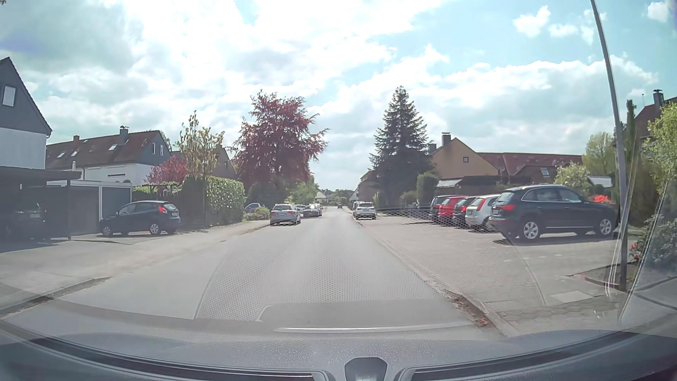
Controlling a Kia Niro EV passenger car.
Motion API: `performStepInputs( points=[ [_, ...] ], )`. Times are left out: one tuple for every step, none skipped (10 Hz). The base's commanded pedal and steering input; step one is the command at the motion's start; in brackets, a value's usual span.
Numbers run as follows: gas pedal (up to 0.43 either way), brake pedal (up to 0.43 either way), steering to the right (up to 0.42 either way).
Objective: Follow the waypoints while adhering to traffic rules and regulations
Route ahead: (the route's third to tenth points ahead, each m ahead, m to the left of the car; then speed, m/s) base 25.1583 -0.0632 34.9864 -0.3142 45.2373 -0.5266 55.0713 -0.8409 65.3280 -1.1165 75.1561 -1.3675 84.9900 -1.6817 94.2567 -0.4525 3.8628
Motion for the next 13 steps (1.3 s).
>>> performStepInputs(
  points=[
    [0.0,0.055,-0.004],
    [0.0,0.061,-0.004],
    [0.0,0.067,-0.004],
    [0.0,0.079,-0.004],
    [0.0,0.085,-0.004],
    [0.0,0.091,-0.004],
    [0.0,0.098,-0.004],
    [0.0,0.098,-0.005],
    [0.0,0.098,-0.005],
    [0.0,0.098,-0.005],
    [0.0,0.098,-0.005],
    [0.0,0.098,-0.006],
    [0.0,0.098,-0.007]
  ],
)
